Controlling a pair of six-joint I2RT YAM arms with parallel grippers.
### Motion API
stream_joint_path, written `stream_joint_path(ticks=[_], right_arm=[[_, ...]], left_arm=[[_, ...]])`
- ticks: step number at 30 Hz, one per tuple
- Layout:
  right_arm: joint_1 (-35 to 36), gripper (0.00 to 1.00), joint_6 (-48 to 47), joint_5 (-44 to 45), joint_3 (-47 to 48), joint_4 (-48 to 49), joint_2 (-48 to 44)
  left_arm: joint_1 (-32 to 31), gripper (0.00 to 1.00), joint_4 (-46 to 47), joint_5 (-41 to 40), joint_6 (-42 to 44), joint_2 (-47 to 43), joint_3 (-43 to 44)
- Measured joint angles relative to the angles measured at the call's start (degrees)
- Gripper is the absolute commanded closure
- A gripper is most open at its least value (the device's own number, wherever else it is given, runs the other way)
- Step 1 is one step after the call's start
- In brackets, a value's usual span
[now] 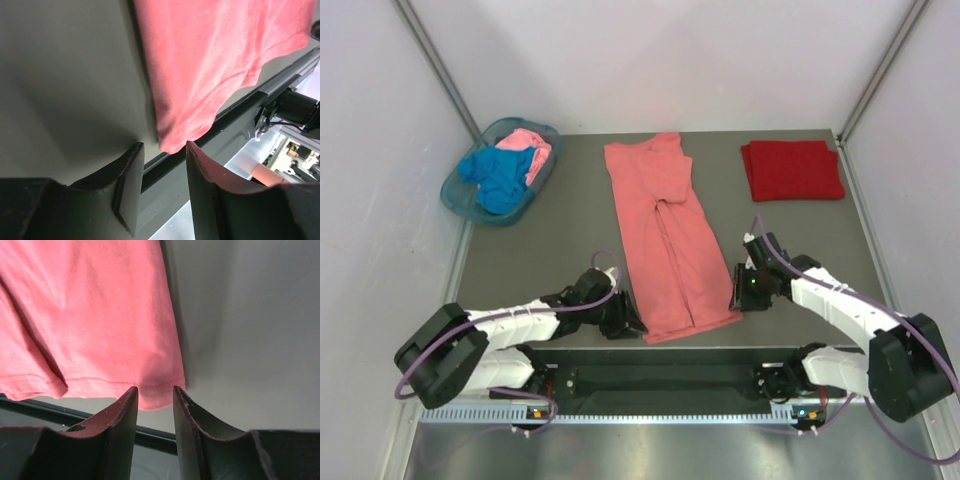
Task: Fold and stack the t-shirts
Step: Fold the tshirt
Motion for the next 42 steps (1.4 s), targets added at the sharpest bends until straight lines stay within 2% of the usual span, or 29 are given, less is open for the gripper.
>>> stream_joint_path(ticks=[14, 19, 21, 23, 24, 27, 36, 42], right_arm=[[-0.2, 0.67, 0.6, -0.6, -4.0, 2.0, 1.3], [-0.2, 0.61, 0.7, -0.5, -4.0, 1.7, 0.7], [-0.2, 0.58, 1.1, -0.1, -3.7, 0.7, -0.2], [-0.3, 0.56, 1.1, 0.2, -2.9, -0.3, -1.2], [-0.4, 0.55, 1.1, 0.2, -2.4, -0.6, -1.4], [-1.1, 0.55, 1.1, -0.2, -1.7, -0.3, -1.3], [-3.6, 0.58, 1.7, -1.6, -2.5, 0.6, -2.8], [-4.0, 0.6, 1.7, -2.7, -3.1, 1.0, -3.3]], left_arm=[[-1.7, 0.57, 3.0, 0.0, -1.9, 2.0, 0.0], [-1.7, 0.62, 3.3, 0.0, -1.9, 2.5, 0.0], [-1.7, 0.71, 3.3, -0.2, -1.8, 2.5, 0.0], [-1.7, 0.76, 3.1, -0.7, -1.6, 2.8, -0.2], [-1.7, 0.87, 3.1, -0.7, -1.7, 2.8, -0.3], [-1.8, 1.0, 2.8, -1.2, -1.6, 2.8, -0.7], [-2.0, 1.0, 1.5, -2.1, -1.4, 1.1, -1.1], [-2.0, 1.0, -5.2, -4.8, 0.2, -3.8, -1.1]])
